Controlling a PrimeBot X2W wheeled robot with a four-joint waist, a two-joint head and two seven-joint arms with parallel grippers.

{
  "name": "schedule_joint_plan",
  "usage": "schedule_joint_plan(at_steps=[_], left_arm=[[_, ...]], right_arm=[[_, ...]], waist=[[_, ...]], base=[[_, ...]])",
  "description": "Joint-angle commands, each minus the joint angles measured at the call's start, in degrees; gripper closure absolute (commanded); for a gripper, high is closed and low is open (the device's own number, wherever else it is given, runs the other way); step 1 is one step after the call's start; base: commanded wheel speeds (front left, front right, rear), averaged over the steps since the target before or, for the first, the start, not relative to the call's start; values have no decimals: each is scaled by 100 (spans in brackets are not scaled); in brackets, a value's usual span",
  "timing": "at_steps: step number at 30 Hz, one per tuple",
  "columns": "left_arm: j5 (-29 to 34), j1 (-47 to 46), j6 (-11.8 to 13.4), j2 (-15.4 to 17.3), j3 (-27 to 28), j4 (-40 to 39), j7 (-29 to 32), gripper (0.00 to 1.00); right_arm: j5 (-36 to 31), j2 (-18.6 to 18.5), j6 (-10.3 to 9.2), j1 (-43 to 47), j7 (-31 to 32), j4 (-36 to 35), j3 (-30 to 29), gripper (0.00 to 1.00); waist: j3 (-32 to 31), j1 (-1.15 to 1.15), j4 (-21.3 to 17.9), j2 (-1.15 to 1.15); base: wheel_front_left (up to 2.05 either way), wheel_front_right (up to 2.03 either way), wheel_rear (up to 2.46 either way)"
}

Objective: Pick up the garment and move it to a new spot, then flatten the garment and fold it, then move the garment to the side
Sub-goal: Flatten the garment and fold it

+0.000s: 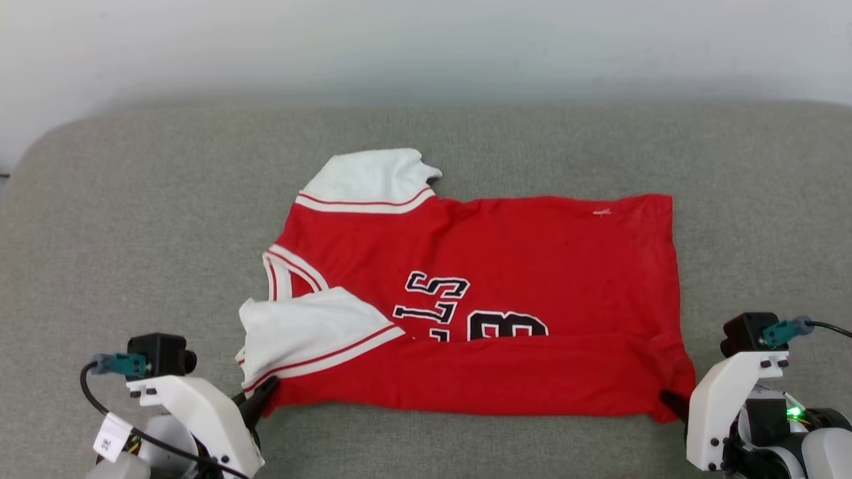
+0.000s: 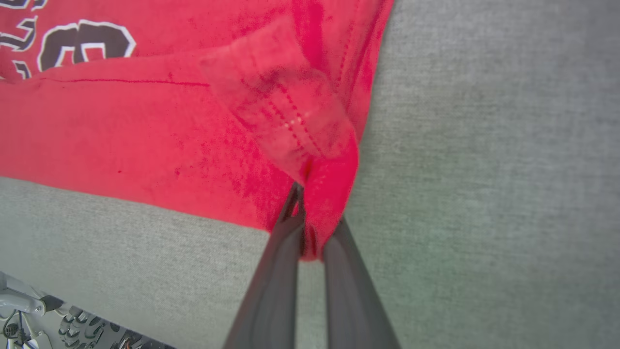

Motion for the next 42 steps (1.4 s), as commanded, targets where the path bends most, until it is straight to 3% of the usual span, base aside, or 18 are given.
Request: schedule_joint_plan(at_steps=[1, 13, 21, 22, 23, 28, 33, 42], left_arm=[[-3, 168, 55, -7, 18, -65, -71, 100], [-323, 1345, 605, 236, 122, -675, -129, 100], [-467, 1480, 488, -37, 62, -457, -222, 100], [-457, 1432, 474, -80, 41, -397, -211, 79], [-460, 1314, 395, -193, 5, -278, -213, 0], [-181, 1029, 269, -262, 67, -2, -568, 0], [352, 692, 373, -363, 213, 33, -1310, 0], [1032, -200, 237, -575, 319, 130, -2152, 0]], right_arm=[[76, -78, 4, 144, 28, -130, 32, 100], [195, -118, 4, 1210, 479, -1109, -83, 100], [63, 87, 4, 1653, 313, -1067, -218, 100], [13, 77, 4, 1690, 242, -1032, -223, 97], [30, 175, 4, 1734, 99, -955, -235, 0], [-64, 262, 4, 1638, -1209, -1118, -220, 0], [-300, 378, 4, 1440, -2552, -1200, -303, 0], [-864, 553, 4, 912, -3777, -1562, -552, 0]], waist=[[-305, 0, 3, 0], [-1038, 0, 147, 0], [-989, 0, 137, 0], [-973, 0, 135, 0], [-943, 0, 127, 0], [-896, 0, 50, 0], [-885, 0, -29, 0], [-485, 0, -172, 0]], base=[[0, 0, 0], [0, 0, 0], [0, 0, 0], [0, 0, 0], [0, 0, 0], [0, 0, 0], [0, 0, 0], [0, 0, 0]])
